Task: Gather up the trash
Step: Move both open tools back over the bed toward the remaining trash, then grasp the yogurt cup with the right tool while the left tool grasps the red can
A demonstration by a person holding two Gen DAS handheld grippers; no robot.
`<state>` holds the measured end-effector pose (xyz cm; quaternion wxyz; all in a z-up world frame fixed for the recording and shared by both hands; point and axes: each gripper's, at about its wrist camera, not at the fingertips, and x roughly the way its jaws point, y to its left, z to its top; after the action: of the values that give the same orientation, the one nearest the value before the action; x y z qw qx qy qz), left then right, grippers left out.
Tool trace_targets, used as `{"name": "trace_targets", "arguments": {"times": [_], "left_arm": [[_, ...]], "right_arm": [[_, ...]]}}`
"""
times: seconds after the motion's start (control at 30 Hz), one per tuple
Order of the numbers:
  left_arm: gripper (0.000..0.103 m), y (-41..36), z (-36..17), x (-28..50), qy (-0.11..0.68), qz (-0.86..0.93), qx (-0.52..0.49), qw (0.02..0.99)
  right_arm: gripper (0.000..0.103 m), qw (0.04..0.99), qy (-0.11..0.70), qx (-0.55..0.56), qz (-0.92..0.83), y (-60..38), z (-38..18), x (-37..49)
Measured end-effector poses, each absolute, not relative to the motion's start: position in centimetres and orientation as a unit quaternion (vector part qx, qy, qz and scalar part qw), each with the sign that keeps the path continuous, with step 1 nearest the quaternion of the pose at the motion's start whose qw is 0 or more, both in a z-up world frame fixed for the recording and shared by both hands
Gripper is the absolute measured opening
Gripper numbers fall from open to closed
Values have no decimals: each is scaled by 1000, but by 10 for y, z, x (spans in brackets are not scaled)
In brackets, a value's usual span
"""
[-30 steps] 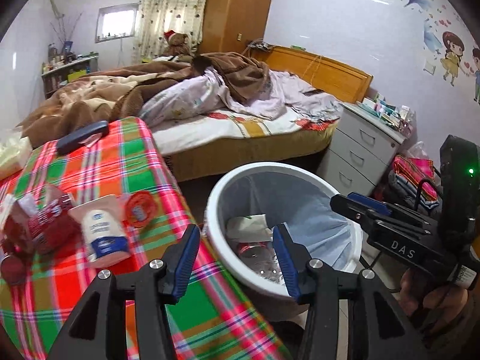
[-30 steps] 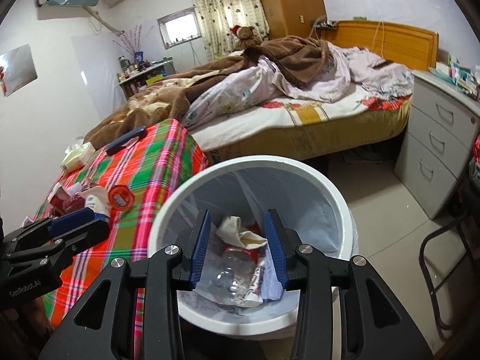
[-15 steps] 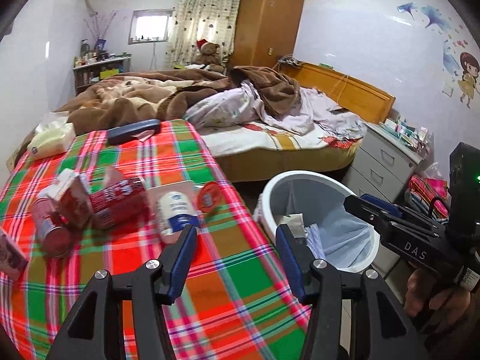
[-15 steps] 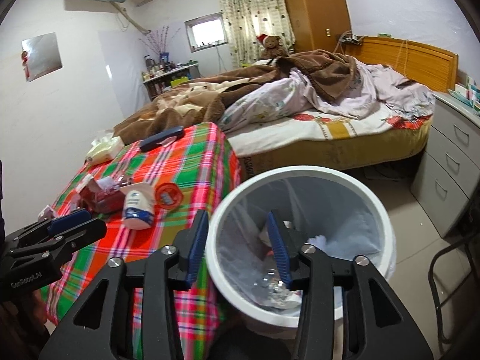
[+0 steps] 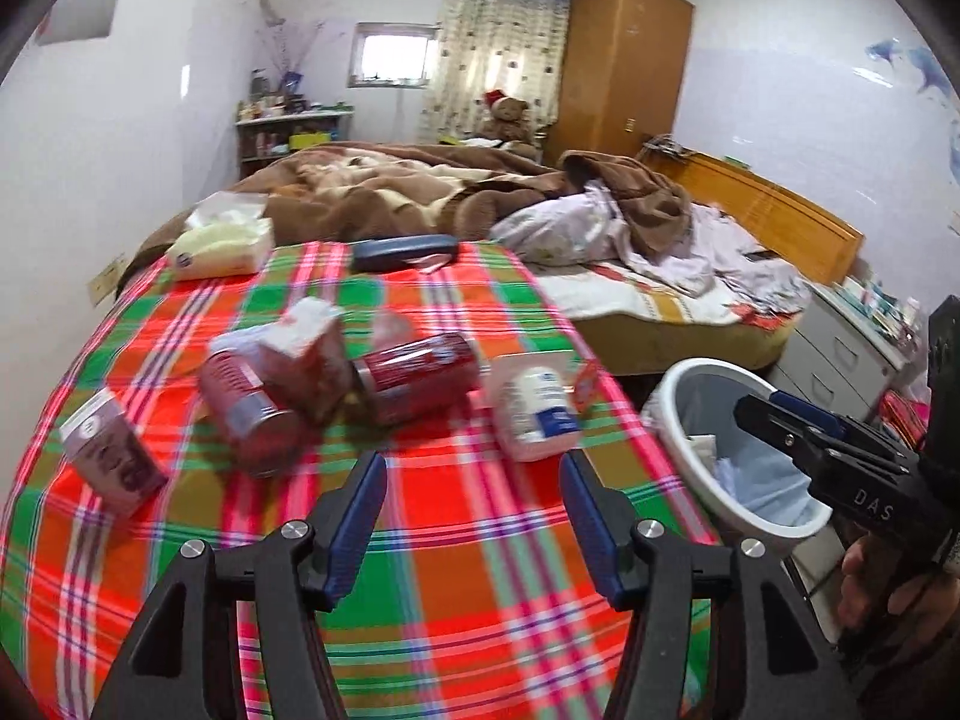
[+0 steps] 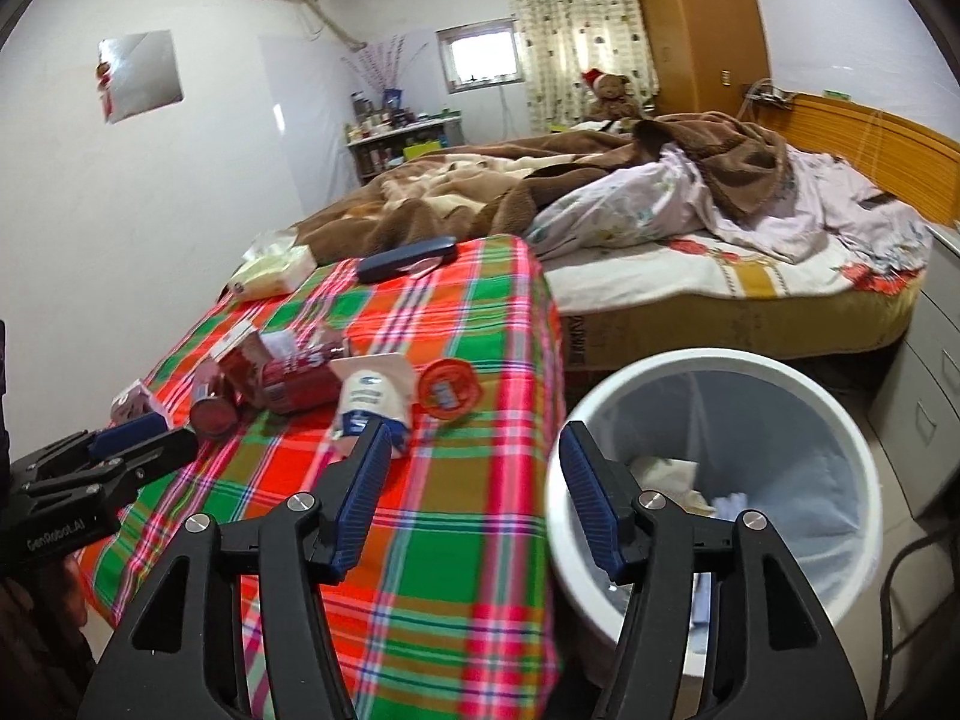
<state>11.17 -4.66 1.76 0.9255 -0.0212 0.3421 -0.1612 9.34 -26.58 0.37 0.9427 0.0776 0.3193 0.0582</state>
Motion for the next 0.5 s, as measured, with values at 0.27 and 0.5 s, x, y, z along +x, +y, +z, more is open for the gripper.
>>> {"name": "trace_targets", "arguments": {"times": [0.27,0.5], "left_arm": [[61,-4,9,131,351,-112,-41,929],[62,24,-2,157,364,-78,-55,926]], "right_arm": [[60,932,344,78,83,-244,-6,119],[60,921,369,66,103,-224,-14,141]]}}
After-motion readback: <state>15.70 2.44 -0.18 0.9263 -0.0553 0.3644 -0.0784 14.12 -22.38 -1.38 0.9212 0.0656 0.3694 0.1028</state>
